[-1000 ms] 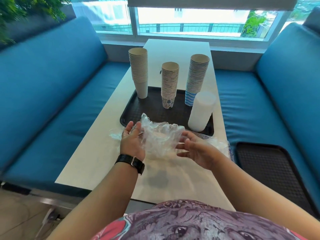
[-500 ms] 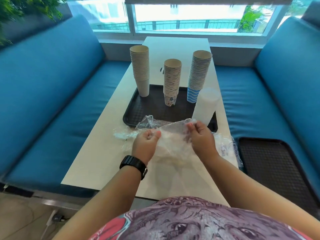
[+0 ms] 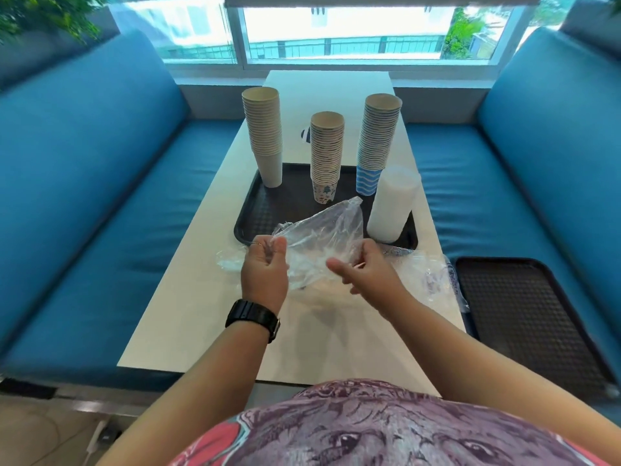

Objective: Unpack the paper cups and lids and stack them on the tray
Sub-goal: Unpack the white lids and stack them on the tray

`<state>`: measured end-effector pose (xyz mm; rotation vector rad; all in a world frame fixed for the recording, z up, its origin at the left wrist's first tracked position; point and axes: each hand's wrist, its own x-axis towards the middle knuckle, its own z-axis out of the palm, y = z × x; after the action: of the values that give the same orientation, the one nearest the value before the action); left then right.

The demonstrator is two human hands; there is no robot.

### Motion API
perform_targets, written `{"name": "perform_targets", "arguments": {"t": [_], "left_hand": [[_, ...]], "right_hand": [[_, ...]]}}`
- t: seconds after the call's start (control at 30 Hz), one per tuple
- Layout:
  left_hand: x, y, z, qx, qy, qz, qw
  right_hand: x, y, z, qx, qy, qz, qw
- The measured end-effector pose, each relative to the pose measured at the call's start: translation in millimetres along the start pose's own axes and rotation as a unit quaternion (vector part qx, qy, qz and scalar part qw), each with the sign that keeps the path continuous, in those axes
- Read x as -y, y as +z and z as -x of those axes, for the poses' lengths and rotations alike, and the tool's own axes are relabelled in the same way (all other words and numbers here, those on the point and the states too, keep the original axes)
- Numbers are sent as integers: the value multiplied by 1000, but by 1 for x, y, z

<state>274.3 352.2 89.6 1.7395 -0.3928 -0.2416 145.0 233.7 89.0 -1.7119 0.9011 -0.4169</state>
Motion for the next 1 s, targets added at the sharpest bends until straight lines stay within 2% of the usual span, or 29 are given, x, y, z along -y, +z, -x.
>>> {"name": "perform_targets", "arguments": {"t": [0.07, 0.17, 0.23, 0.27, 0.33, 0.4, 0.47, 0.6, 0.67, 0.73, 0.8, 0.87, 0.93, 1.0], "left_hand": [[1, 0, -1, -4, 19, -22, 1000], [5, -5, -7, -28, 18, -31, 999], [9, -9, -11, -39, 12, -33, 999], [10, -10, -12, -42, 11, -32, 999], [10, -10, -12, -42, 9, -27, 999], [9, -9, -11, -35, 11, -22, 999], [8, -8, -10, -25, 18, -17, 999], [6, -6, -8, -1, 38, -22, 999], [6, -8, -11, -7, 46, -23, 999], [6, -14, -18, -36, 40, -25, 998], [5, -21, -26, -68, 26, -9, 997], [4, -24, -30, -81, 26, 3, 996], [1, -22, -30, -80, 43, 0, 996], [-2, -19, -28, -74, 70, -1, 995]], "right_hand": [[-1, 3, 2, 2, 8, -12, 1000], [-1, -6, 5, 49, 33, -209, 976], [0, -8, 6, 56, 43, -276, 959], [0, -8, 7, 24, 29, -266, 963], [-3, -4, 7, -98, -34, -176, 979], [-1, -5, 10, -171, -149, -68, 972], [3, -5, 9, -157, -232, 22, 960], [12, 2, -2, -108, -195, 134, 966], [12, -2, -4, -93, -171, 70, 978], [9, -12, -3, -66, -119, -78, 988], [0, -24, -2, -33, -61, -227, 971], [-10, -32, 1, 3, -6, -328, 945], [-18, -35, 2, 13, 29, -378, 925], [-22, -36, 1, -43, 47, -360, 931]]}}
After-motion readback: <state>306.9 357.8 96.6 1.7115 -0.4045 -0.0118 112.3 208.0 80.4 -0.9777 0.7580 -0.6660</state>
